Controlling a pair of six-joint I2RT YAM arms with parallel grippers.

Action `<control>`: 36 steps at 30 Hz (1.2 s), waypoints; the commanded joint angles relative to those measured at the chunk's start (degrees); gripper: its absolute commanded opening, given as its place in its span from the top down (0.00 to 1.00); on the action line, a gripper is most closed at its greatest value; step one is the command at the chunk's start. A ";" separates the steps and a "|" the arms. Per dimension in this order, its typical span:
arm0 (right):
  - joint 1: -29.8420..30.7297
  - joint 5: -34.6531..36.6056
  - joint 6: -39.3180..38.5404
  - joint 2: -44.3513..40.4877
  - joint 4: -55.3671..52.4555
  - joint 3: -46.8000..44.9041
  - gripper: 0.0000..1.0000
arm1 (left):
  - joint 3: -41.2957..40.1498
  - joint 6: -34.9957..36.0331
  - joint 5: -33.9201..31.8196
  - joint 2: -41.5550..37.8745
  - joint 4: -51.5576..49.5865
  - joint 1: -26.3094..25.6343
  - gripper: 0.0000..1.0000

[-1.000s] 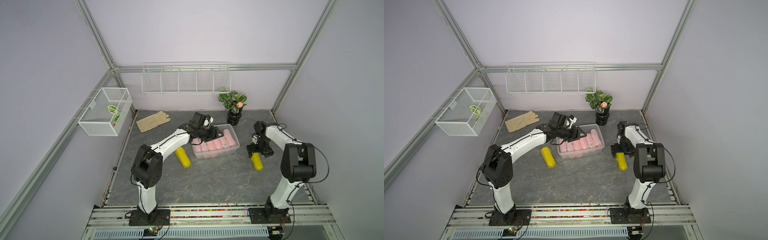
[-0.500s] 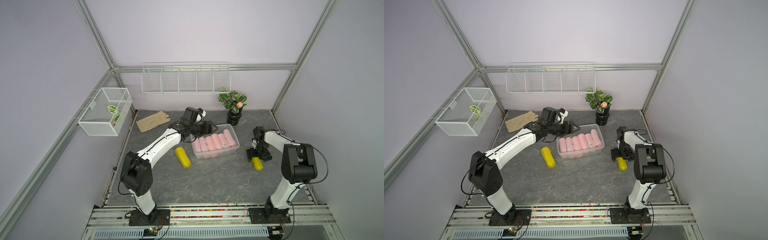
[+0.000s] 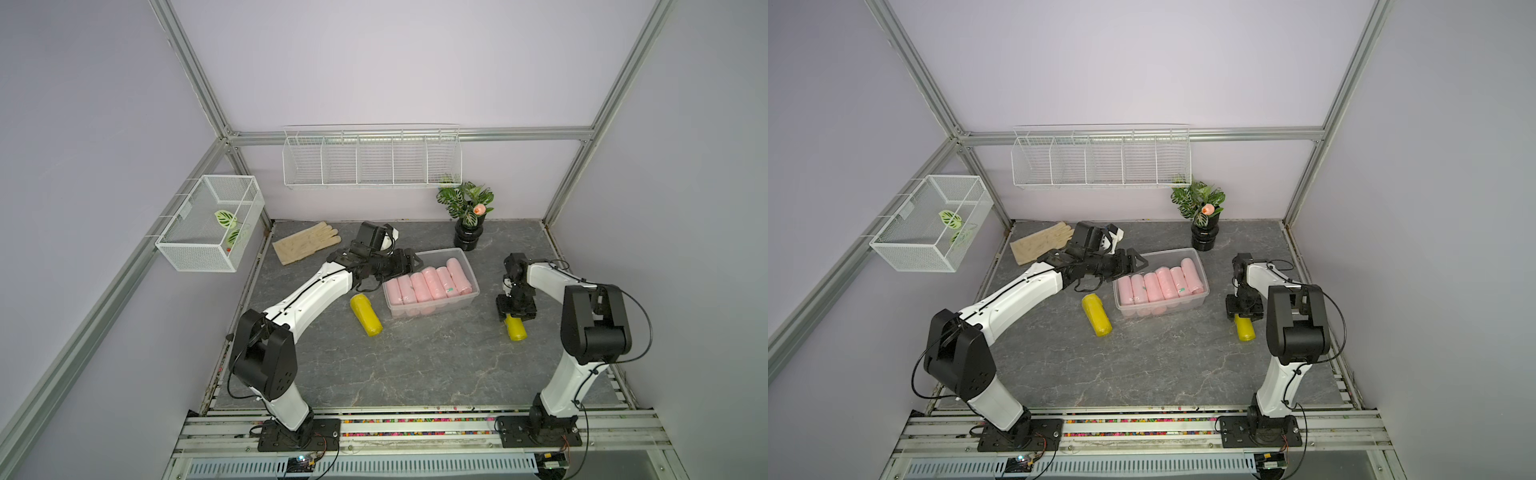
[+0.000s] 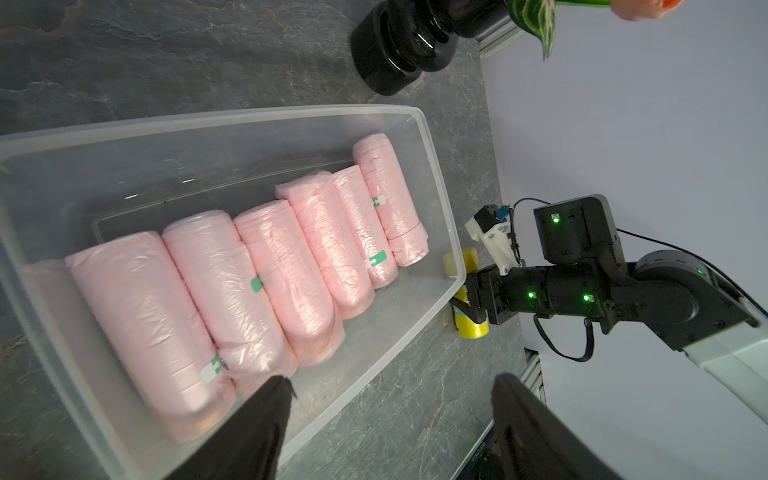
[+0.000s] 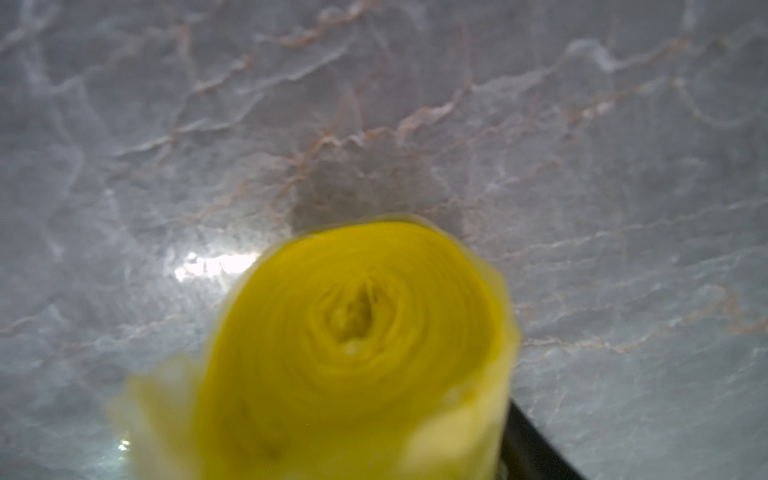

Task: Put the roll of trash bags into the storage box
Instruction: Pick up the roll of trash bags from the center of the board.

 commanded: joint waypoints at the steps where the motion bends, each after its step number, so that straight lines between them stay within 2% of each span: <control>1: 0.33 1.73 0.28 -1.04 0.04 -1.69 0.45 | -1.28 1.07 -0.48 -2.06 -0.52 1.12 0.20; 5: 0.32 1.73 0.31 -2.38 -0.30 -1.81 0.50 | -2.58 1.00 -0.38 -3.02 -0.52 2.28 0.20; 13: 0.32 -0.09 0.75 -8.32 -3.48 -0.72 0.53 | -5.62 0.90 -0.27 -5.88 -0.61 5.69 0.20; 21: 3.28 -9.05 3.12 -13.22 -8.66 10.37 0.52 | -9.04 1.23 -0.19 -9.42 -0.52 10.48 0.19; 24: 5.59 -14.15 5.53 -11.98 -8.74 16.27 0.52 | -9.80 1.59 -0.72 -10.04 -0.74 11.44 0.19; 30: 13.32 -17.01 9.55 -6.38 -8.25 29.51 0.51 | -11.40 1.86 -0.83 -10.89 -0.70 12.58 0.19; 36: 21.20 -19.65 12.34 3.72 -7.83 42.78 0.51 | -12.18 2.04 -0.72 -11.20 -0.78 13.13 0.19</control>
